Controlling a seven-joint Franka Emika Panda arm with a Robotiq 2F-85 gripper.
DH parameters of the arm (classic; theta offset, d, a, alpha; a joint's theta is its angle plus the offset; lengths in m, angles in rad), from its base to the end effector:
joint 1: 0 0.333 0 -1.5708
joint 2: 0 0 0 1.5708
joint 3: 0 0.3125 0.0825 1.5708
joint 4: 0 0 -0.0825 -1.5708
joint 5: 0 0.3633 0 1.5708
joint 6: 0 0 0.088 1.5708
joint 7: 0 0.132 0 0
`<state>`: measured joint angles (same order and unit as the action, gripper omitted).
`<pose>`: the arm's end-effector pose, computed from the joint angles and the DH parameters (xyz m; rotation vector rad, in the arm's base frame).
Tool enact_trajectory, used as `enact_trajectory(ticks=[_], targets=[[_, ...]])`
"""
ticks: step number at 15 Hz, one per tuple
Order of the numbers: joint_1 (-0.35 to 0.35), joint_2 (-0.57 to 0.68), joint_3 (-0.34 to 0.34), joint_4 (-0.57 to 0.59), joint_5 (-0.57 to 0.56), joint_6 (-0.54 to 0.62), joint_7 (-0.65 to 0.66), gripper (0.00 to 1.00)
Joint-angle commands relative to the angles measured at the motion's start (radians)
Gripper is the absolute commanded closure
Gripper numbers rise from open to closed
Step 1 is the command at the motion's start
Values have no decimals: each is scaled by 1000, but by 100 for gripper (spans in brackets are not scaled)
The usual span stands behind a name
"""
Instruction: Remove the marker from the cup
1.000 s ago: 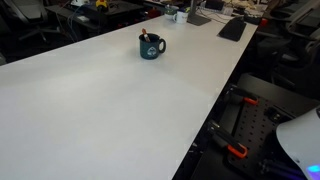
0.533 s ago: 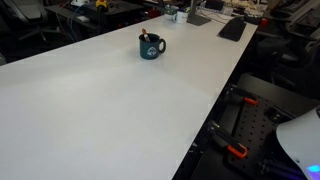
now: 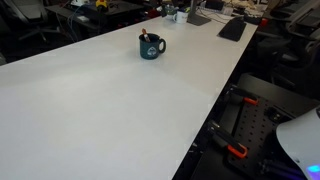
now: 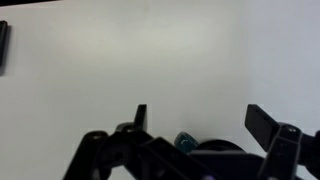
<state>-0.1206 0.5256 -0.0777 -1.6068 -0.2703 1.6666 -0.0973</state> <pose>0.5843 -0.1464 0.2867 2.8247 -0.0135 -0.7259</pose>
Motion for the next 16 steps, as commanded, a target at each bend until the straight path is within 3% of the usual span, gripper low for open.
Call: enact_trajectory(ticks=[1,10,16], targets=[[5,1,-6,4,3,-4,-2,0],[33,123,-6,100,19,-17,107,0],[29,282,-3,278,62,-25,105,0]])
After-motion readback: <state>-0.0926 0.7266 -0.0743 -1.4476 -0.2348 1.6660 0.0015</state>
